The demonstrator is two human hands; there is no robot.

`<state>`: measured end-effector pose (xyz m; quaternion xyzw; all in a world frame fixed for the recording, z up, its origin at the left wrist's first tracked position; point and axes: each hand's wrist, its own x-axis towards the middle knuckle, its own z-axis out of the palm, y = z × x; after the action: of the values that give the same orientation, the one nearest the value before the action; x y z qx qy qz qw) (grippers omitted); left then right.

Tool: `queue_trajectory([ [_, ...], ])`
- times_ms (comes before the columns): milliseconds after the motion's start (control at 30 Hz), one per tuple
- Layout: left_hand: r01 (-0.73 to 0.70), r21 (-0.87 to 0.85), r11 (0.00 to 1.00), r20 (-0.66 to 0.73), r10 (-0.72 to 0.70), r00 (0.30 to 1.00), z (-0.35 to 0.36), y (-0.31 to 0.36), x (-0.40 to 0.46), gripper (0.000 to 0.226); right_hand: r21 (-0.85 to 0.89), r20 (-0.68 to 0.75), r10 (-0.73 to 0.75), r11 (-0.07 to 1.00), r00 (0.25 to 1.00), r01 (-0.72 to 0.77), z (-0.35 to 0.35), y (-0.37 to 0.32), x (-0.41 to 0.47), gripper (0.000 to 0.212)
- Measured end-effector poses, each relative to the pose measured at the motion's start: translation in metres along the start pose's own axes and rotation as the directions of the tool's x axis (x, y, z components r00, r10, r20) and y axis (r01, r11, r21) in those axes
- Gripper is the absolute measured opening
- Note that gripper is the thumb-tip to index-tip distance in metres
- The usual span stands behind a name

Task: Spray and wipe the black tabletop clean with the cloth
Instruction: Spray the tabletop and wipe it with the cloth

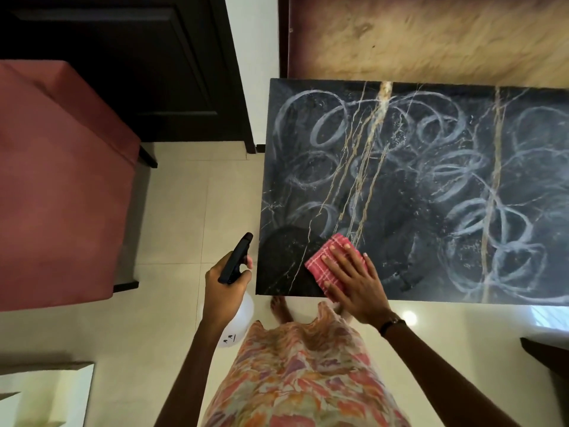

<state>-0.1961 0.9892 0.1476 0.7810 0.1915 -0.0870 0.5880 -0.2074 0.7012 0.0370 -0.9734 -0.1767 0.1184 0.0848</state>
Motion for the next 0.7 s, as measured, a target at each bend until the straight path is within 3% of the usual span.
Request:
queue_trajectory([
  [200, -0.008, -0.014, 1.000, 0.016, 0.008, 1.000, 0.004, 0.004, 0.006, 0.031, 0.096, -0.024, 0.128, 0.987, 0.991, -0.125, -0.007, -0.047, 0.076, 0.061],
  [333, -0.012, -0.030, 0.999, 0.014, 0.012, 1.000, 0.006, 0.008, 0.011, 0.034, 0.038, 0.014, -0.069, 0.997, 0.997, 0.069, 0.007, -0.070, 0.052, 0.057],
  [433, -0.020, -0.031, 0.999, 0.016, 0.021, 1.000, 0.006, 0.010, 0.015, 0.033, -0.023, 0.002, -0.158, 0.987, 0.987, 0.158, 0.012, -0.037, 0.007, 0.059],
  [567, -0.031, -0.033, 0.999, 0.044, 0.032, 0.999, 0.007, 0.009, 0.022, 0.031, -0.052, -0.001, -0.052, 0.997, 0.999, 0.051, -0.002, 0.011, -0.002, 0.059],
  [700, -0.028, -0.023, 0.999, 0.044, 0.029, 0.999, 0.009, 0.006, 0.029, 0.032, 0.027, -0.014, 0.128, 0.991, 0.992, -0.128, -0.014, 0.002, 0.057, 0.060],
])
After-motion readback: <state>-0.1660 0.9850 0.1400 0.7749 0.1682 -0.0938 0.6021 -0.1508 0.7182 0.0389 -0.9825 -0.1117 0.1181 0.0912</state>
